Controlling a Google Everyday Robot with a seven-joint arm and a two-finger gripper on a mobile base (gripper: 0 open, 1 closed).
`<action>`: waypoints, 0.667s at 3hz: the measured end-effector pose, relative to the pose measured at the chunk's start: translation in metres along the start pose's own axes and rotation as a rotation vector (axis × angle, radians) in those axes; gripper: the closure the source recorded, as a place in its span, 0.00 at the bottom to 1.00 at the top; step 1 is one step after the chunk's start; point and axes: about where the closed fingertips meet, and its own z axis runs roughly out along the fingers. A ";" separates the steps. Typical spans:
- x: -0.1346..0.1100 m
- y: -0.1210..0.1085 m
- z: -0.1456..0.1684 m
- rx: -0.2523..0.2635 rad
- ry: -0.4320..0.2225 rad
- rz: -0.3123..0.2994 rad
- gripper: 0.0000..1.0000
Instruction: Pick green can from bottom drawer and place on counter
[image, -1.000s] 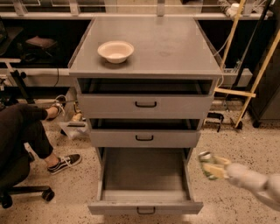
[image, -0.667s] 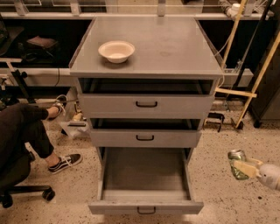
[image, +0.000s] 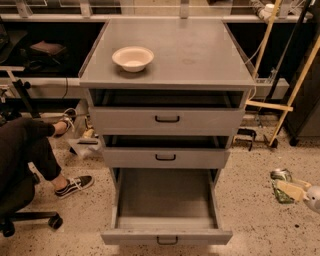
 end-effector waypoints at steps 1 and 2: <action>-0.026 0.037 -0.018 -0.097 -0.042 -0.059 1.00; -0.096 0.133 -0.058 -0.295 -0.131 -0.221 1.00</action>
Offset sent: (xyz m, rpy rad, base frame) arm -0.1201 0.1265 0.2981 0.0338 -0.5146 0.5491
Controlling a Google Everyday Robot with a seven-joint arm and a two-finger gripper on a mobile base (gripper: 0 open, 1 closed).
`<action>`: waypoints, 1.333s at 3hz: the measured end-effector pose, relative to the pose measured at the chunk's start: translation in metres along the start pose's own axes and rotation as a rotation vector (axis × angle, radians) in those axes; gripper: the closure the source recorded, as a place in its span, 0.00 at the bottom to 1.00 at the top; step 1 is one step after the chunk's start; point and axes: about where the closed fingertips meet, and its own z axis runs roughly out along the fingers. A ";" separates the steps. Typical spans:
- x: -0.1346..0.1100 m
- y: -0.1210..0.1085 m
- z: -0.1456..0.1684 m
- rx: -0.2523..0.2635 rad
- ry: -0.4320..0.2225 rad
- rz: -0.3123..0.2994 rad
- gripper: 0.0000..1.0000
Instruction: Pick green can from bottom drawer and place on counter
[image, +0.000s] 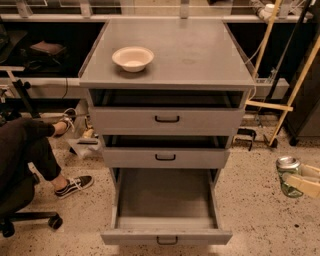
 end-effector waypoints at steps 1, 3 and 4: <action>-0.113 0.070 -0.005 -0.081 -0.088 -0.114 1.00; -0.239 0.102 0.020 -0.008 -0.129 -0.196 1.00; -0.270 0.109 0.039 -0.086 -0.187 -0.284 1.00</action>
Offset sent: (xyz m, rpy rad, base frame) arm 0.0329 0.0960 0.3741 -0.0393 -0.3046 -0.0880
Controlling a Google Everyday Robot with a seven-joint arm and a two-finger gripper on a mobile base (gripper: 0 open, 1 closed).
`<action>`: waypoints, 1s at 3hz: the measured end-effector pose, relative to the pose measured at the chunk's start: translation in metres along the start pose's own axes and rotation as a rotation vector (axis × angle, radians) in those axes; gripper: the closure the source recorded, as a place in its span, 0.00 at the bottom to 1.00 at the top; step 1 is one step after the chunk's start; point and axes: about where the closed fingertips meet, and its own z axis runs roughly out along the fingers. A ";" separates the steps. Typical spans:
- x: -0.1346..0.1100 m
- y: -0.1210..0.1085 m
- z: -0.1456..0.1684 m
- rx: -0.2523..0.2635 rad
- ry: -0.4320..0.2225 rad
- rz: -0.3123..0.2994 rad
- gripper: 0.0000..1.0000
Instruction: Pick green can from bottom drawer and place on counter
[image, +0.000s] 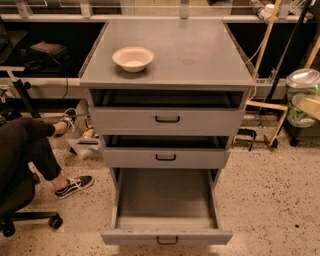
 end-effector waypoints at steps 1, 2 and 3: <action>-0.053 -0.016 0.042 -0.057 -0.054 -0.098 1.00; -0.112 -0.040 0.096 -0.070 -0.064 -0.166 1.00; -0.156 -0.067 0.144 -0.040 -0.048 -0.225 1.00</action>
Offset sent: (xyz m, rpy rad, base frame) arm 0.1805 0.0963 0.2845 -0.0693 -0.4178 0.0672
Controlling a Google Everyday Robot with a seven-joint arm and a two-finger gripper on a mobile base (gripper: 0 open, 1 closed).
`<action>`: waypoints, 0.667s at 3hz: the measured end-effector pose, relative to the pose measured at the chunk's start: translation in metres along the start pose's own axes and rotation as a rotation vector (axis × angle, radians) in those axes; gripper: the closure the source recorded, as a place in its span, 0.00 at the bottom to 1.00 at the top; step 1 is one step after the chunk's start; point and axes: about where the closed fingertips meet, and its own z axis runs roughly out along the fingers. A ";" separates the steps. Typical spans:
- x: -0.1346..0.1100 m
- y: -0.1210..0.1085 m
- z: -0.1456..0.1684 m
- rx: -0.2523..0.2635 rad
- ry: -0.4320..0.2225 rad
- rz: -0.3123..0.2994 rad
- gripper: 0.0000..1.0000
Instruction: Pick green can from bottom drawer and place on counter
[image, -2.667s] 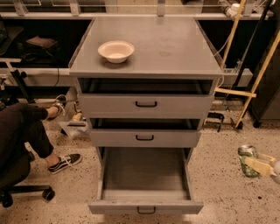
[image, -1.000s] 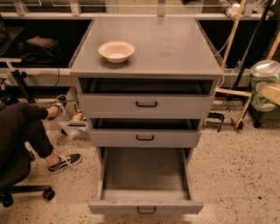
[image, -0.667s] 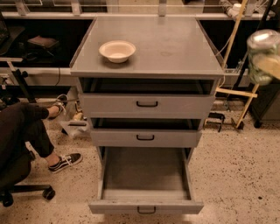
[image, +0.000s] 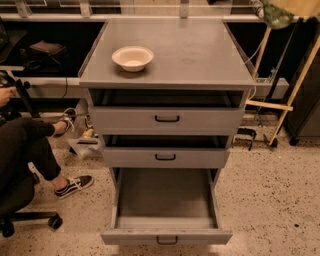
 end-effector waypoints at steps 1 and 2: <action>-0.014 -0.043 0.046 0.077 0.054 -0.085 1.00; 0.005 -0.070 0.111 0.110 0.097 -0.113 1.00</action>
Offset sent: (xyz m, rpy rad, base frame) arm 0.2304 0.0833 0.0430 -0.1531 -0.0423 -0.1936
